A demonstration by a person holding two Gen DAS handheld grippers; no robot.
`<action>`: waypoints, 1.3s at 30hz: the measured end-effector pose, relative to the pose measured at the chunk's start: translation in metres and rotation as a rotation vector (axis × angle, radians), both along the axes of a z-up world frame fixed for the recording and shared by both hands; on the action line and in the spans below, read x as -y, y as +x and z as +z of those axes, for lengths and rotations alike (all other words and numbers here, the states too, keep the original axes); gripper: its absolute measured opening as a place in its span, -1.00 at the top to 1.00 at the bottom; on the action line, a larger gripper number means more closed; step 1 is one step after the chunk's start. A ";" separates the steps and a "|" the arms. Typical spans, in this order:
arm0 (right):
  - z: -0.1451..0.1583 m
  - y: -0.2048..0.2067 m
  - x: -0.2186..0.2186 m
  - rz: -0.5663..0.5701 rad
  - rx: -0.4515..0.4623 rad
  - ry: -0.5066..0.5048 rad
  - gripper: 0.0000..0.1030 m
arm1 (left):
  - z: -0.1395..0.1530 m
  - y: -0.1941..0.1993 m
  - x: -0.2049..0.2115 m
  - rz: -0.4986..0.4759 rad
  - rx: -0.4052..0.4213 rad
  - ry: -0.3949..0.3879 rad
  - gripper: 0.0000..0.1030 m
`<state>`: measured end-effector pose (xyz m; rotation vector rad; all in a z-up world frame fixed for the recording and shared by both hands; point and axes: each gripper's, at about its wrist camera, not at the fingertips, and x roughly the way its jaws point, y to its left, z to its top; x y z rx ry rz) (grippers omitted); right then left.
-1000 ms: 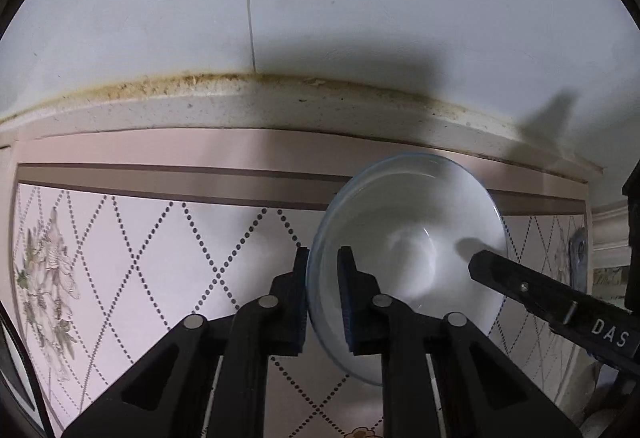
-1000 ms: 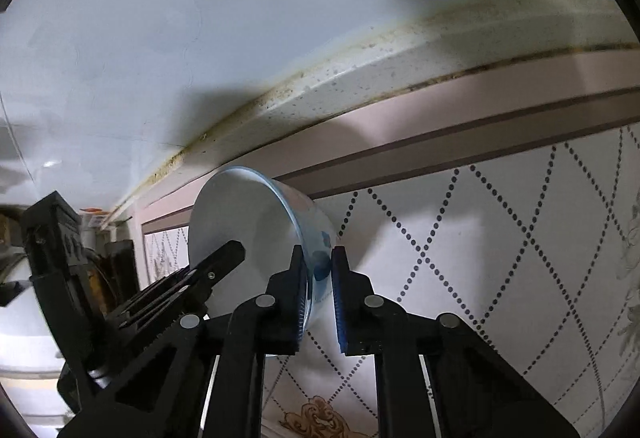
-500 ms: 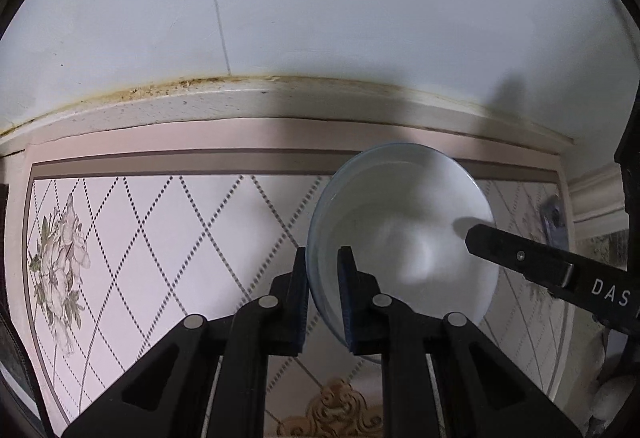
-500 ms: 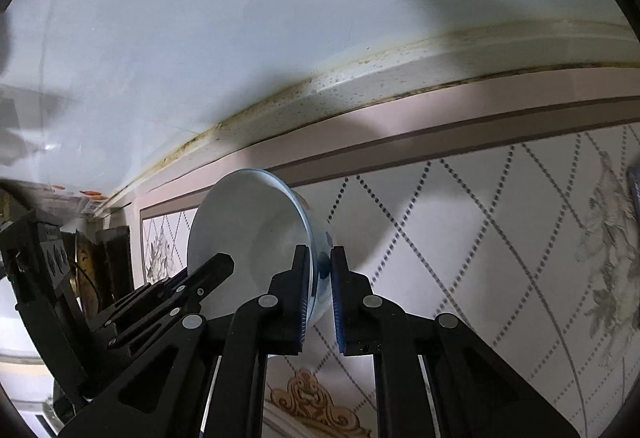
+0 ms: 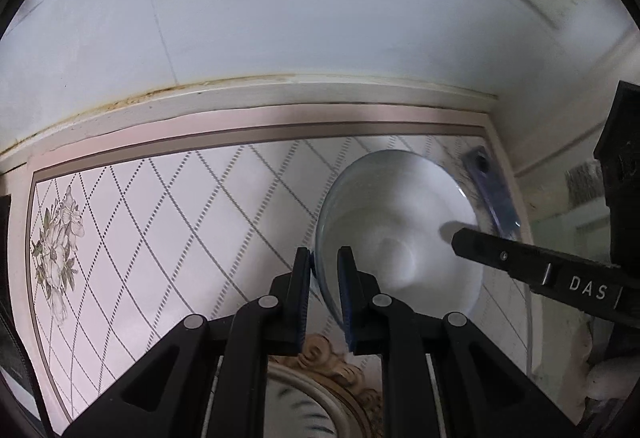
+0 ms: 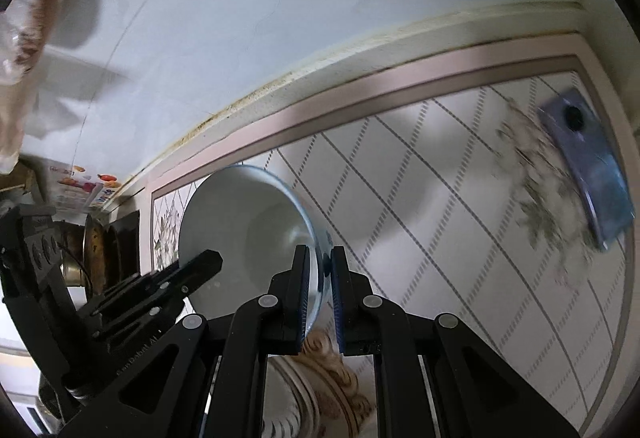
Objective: Organize plates and bowls
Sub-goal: 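Carry the nested white bowls with both tools toward the blue-dotted bowl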
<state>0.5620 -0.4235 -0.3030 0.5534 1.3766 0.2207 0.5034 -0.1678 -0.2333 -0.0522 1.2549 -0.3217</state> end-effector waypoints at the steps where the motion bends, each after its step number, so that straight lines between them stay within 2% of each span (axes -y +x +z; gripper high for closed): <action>1: 0.005 -0.009 0.005 -0.006 0.002 0.001 0.77 | 0.003 -0.005 0.004 -0.009 0.004 -0.001 0.77; 8: 0.032 -0.075 0.036 -0.049 0.024 -0.005 0.77 | 0.012 -0.043 0.039 -0.098 0.026 -0.010 0.77; 20: 0.049 -0.159 0.074 -0.092 0.008 -0.008 0.77 | 0.009 -0.101 0.075 -0.210 -0.010 -0.011 0.77; 30: 0.024 -0.196 0.091 -0.124 -0.054 0.007 0.77 | -0.015 -0.121 0.097 -0.271 -0.062 0.021 0.77; 39: -0.005 -0.203 0.098 -0.136 -0.107 0.026 0.77 | -0.035 -0.124 0.107 -0.295 -0.087 0.074 0.77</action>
